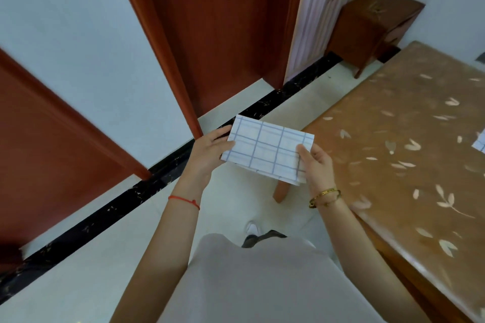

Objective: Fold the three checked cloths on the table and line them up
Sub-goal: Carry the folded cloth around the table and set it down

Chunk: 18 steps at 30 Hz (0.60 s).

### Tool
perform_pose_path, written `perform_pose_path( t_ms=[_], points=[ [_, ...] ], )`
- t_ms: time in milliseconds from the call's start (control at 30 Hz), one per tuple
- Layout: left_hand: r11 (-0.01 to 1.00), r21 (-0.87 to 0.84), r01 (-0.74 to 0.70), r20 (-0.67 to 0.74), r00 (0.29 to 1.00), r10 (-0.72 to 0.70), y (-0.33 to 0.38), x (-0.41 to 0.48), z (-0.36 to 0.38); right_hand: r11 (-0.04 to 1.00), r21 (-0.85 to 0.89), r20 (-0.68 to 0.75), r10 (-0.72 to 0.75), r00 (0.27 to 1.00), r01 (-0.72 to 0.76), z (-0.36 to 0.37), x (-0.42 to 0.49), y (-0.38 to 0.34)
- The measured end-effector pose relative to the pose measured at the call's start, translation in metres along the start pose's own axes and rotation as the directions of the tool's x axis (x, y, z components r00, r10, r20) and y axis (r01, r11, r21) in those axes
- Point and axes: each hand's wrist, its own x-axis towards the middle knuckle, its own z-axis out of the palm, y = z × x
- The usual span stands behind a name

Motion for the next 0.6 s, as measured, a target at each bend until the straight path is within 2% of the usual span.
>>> perform_pose_path(
  t_ms=[300,600],
  points=[
    [0.997,0.072,-0.039,0.107,0.994,0.031,0.048,0.119,0.047,0.991,0.13,-0.145,0.021,0.989,-0.002,-0.002,0.092,-0.03],
    [0.988,0.151,-0.034,0.327,0.945,-0.017,0.081,0.245,0.104,0.979,0.203,-0.372,0.068,0.926,0.01,-0.008,0.167,-0.039]
  ],
)
